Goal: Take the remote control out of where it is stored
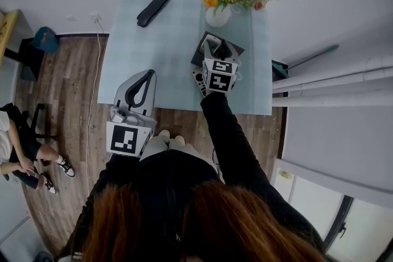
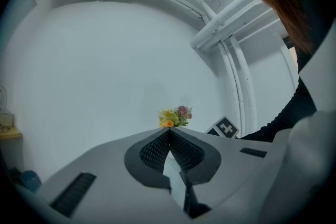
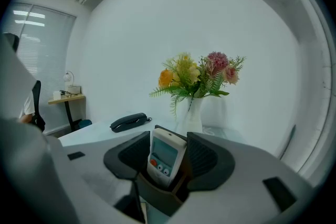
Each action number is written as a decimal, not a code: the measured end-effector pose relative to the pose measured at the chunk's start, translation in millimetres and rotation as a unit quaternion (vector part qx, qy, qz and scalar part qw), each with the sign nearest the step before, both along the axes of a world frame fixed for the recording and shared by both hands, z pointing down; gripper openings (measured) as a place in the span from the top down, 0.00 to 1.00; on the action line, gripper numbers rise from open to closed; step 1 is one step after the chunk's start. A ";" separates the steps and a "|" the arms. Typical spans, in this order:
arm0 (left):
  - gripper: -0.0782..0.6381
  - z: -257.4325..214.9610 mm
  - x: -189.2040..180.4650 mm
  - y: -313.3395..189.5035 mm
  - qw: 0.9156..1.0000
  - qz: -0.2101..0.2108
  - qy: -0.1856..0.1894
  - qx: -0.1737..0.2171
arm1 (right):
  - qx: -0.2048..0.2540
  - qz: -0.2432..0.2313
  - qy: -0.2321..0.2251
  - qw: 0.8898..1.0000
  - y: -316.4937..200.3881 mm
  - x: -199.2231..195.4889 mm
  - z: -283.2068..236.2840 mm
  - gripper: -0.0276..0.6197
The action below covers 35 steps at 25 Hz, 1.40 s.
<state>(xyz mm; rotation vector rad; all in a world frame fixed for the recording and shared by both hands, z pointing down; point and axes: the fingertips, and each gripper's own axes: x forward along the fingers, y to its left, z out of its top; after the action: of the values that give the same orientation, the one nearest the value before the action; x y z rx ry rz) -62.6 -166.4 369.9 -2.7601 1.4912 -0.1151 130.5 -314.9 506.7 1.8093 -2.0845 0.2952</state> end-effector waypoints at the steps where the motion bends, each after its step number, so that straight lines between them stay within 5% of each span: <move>1: 0.88 -0.7 -0.2 -0.4 1.000 -0.001 0.003 0.002 | -0.001 0.000 0.000 1.000 -0.9 0.3 0.8 0.64; 13: 0.88 0.8 -2.0 -5.1 1.000 -0.006 0.005 -0.001 | -0.009 -0.004 -0.004 1.000 -2.3 1.7 6.6 0.64; 21: 0.88 3.2 -2.7 -4.1 1.000 -0.003 0.000 -0.004 | 0.004 -0.004 0.000 1.000 7.0 4.8 2.1 0.78; 35: 0.88 0.0 -1.5 -3.1 1.000 -0.005 -0.002 -0.007 | 0.044 -0.024 -0.008 0.999 13.7 5.0 -25.9 0.82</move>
<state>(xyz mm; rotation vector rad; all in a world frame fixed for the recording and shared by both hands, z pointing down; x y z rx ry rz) -64.1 -169.5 369.9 -2.7612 1.5085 -0.1315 135.6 -301.2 480.8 1.8099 -2.1803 0.2097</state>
